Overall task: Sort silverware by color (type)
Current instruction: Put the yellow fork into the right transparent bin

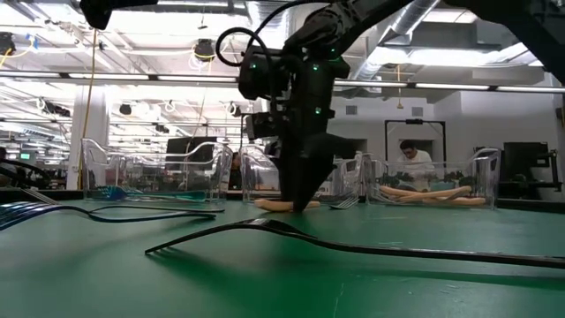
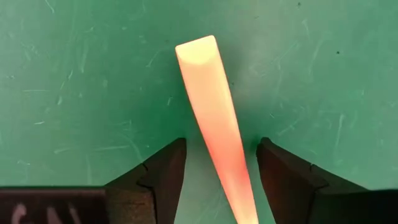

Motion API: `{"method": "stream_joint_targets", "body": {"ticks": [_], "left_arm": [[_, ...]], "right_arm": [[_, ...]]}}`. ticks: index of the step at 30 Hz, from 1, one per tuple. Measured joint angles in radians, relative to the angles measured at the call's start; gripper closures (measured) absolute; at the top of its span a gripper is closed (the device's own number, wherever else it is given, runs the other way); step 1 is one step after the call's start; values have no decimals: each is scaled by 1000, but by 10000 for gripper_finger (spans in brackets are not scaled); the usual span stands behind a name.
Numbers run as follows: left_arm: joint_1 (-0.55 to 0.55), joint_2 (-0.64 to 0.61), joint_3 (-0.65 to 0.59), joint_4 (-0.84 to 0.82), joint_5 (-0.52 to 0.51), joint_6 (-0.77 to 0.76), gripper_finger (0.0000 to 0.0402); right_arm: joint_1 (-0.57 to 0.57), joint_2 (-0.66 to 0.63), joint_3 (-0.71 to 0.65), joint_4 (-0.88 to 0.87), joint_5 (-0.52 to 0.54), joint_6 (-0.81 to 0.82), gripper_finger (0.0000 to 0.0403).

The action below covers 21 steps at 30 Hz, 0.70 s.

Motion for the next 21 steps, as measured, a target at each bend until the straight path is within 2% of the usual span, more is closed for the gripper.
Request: {"method": "stream_joint_targets", "body": {"ticks": [5, 14, 21], "left_arm": [[0, 0, 0, -2, -1, 0, 256], [0, 0, 0, -1, -2, 0, 256], [0, 0, 0, -1, -2, -1, 256]], "right_arm": [[1, 3, -2, 5, 0, 3, 204], [-10, 5, -3, -2, -8, 72, 315], [4, -4, -5, 5, 8, 80, 314]]}}
